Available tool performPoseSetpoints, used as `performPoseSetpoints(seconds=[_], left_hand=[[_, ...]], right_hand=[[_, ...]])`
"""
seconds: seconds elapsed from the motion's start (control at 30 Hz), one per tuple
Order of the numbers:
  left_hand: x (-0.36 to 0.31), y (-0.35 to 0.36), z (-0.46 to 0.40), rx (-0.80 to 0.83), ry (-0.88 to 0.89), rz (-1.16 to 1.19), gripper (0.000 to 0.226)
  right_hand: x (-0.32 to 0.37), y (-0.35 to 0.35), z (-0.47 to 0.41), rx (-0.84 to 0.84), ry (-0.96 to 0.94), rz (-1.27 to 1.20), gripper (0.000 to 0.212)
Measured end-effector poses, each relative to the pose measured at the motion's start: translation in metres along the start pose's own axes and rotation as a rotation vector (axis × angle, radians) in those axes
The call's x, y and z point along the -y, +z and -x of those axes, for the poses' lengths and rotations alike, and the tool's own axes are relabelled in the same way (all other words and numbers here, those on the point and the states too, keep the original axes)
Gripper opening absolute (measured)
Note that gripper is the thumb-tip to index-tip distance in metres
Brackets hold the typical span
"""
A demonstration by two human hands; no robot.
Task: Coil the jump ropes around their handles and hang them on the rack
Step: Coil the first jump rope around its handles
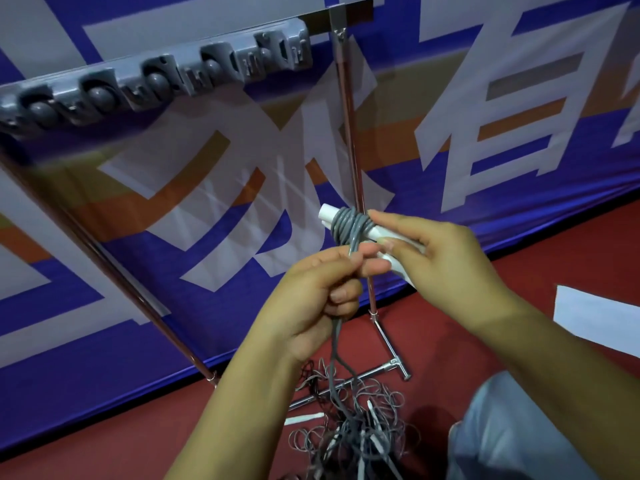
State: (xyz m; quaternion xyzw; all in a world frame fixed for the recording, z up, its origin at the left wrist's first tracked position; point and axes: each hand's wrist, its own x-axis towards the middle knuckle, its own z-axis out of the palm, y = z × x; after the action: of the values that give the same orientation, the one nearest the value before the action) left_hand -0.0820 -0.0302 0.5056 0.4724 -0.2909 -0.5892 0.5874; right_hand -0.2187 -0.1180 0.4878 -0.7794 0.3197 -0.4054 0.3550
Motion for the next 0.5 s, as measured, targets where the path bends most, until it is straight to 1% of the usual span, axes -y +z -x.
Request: performPoseSetpoints(seconds=[0.07, 0.1, 0.13, 0.17, 0.23, 0.27, 0.3, 0.33, 0.4, 0.43, 0.5], left_hand=[[-0.003, 0.0, 0.001, 0.049, -0.096, 0.17, 0.038], [-0.004, -0.001, 0.0, 0.071, -0.143, 0.242, 0.043], [-0.004, -0.002, 0.0, 0.09, -0.175, 0.294, 0.043], [-0.003, -0.004, -0.001, 0.103, -0.195, 0.335, 0.038], [-0.003, -0.004, -0.001, 0.17, -0.207, 0.401, 0.021], [-0.002, -0.003, -0.001, 0.202, -0.196, 0.419, 0.022], [-0.001, -0.004, -0.001, 0.22, -0.169, 0.414, 0.027], [0.0, -0.005, 0.0, 0.224, -0.123, 0.375, 0.026], [0.003, -0.005, 0.003, 0.174, -0.026, 0.242, 0.015], [0.002, -0.006, 0.006, 0.139, 0.004, 0.179, 0.013], [0.0, -0.008, 0.012, 0.083, 0.026, 0.064, 0.018]], right_hand=[[0.003, 0.001, 0.001, -0.013, -0.016, 0.012, 0.041], [0.005, 0.001, 0.001, -0.015, -0.025, 0.027, 0.042], [0.007, 0.001, 0.002, -0.013, -0.031, 0.046, 0.043], [0.008, 0.001, 0.002, -0.01, -0.034, 0.054, 0.043], [0.01, 0.0, 0.002, -0.01, -0.03, 0.033, 0.04], [0.012, 0.0, 0.003, -0.007, -0.023, 0.015, 0.039], [0.013, 0.0, 0.003, 0.003, -0.009, -0.023, 0.039], [0.014, 0.0, 0.004, 0.02, 0.01, -0.098, 0.039], [0.017, -0.002, 0.005, 0.057, 0.062, -0.293, 0.041], [0.019, -0.003, 0.005, 0.07, 0.086, -0.369, 0.042], [0.02, -0.004, 0.007, 0.103, 0.12, -0.422, 0.039]])
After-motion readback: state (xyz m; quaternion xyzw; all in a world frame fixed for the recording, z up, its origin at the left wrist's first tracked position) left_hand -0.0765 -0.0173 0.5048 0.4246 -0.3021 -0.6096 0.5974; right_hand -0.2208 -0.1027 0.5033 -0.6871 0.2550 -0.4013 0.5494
